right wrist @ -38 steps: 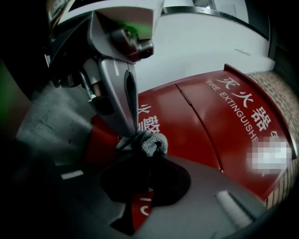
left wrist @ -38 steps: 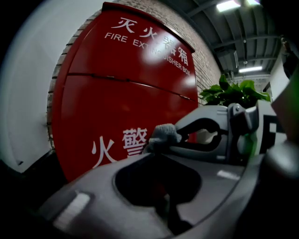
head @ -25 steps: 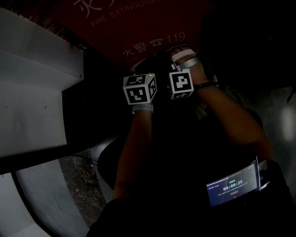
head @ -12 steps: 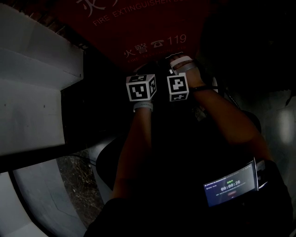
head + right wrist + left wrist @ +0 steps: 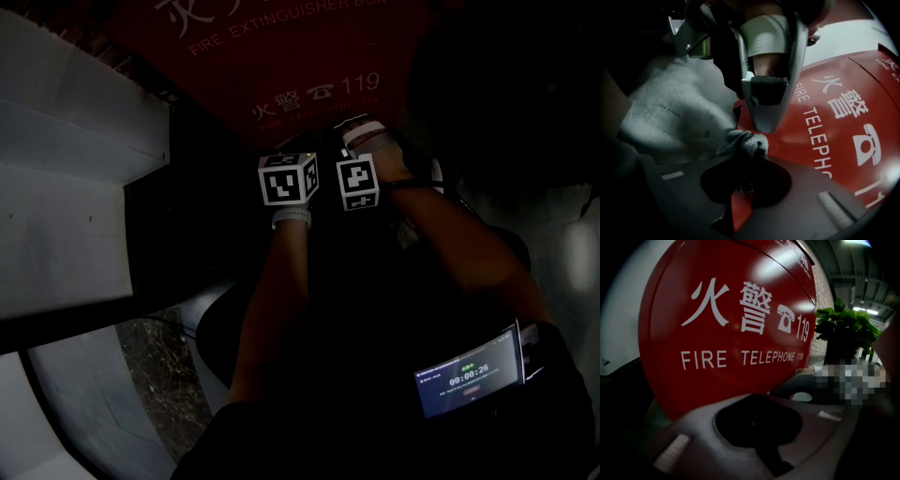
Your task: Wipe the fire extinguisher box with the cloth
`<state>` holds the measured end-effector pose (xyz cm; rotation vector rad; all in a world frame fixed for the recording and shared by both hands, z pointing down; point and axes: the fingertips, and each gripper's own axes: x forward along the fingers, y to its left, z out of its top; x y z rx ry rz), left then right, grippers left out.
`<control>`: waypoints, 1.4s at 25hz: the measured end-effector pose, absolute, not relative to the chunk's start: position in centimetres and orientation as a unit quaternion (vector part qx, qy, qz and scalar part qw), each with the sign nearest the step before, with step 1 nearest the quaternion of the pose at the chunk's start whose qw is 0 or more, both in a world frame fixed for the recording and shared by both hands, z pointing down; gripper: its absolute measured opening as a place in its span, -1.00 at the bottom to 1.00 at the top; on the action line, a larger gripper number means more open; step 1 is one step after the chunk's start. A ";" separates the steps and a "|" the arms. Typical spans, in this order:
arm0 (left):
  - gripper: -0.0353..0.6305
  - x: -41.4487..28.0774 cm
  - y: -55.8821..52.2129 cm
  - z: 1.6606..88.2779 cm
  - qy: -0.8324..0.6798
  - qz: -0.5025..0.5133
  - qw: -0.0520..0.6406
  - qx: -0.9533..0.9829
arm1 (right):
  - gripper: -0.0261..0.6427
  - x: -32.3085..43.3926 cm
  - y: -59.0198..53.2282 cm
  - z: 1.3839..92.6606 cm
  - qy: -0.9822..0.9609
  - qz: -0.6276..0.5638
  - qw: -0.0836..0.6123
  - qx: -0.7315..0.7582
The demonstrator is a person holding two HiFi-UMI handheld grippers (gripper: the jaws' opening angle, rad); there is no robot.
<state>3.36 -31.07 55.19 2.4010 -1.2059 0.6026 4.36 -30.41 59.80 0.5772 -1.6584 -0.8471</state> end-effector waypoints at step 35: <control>-0.88 8.7 -29.2 20.1 -0.444 0.008 -0.009 0.896 | -0.82 11.6 -29.2 16.3 -0.592 -0.540 0.367 0.473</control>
